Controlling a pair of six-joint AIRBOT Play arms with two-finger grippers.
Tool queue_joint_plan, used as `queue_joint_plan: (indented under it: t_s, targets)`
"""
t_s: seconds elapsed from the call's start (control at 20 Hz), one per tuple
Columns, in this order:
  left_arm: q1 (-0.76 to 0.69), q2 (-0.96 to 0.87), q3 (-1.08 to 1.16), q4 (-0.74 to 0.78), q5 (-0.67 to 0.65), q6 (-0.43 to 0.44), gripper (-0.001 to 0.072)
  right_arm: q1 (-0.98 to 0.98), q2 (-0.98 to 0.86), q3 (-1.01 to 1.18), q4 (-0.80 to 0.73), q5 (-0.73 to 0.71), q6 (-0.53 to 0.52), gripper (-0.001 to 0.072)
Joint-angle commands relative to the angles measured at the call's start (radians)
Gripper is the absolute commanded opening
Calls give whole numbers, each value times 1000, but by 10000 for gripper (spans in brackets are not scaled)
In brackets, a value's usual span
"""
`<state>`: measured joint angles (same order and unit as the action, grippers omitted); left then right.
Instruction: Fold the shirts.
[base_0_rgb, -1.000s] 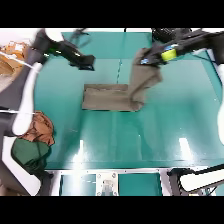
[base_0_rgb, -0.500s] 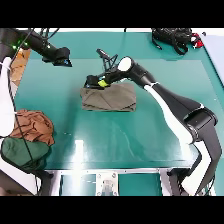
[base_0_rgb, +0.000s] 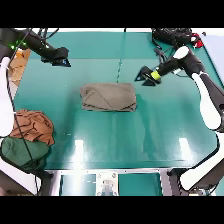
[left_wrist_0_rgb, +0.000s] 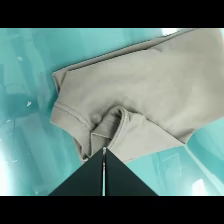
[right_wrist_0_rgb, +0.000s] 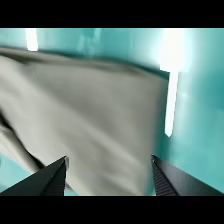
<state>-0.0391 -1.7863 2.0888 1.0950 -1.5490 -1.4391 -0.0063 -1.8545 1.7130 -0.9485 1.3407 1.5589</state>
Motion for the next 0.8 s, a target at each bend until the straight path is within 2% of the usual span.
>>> queue_joint_plan:
  t_s: [0.0, 0.15, 0.4, 0.45, 0.5, 0.65, 0.75]
  targets:
    - [2, -1, -3, 1, 9, -1, 26, -65, -1, -163, 81, 0, -90, 596]
    - [2, -1, -49, 0, 23, -1, 26, -14, -44, -265, 211, -63, -154, 599]
    - [2, -2, -78, -3, 22, -1, 26, 105, -101, -272, 410, -151, -218, 592]
    - [2, -2, -78, -3, 22, -1, 26, 113, -101, -254, 438, -158, -230, 264]
    - [2, -2, -78, -3, 22, -1, 26, 112, -99, -223, 456, -149, -248, 39]
    - [2, -2, -78, -3, 19, -1, 26, 54, -64, -62, 427, -69, -208, 23]
    - [2, -2, -78, -3, 19, -1, 26, -22, 10, 40, 326, -43, -150, 22]
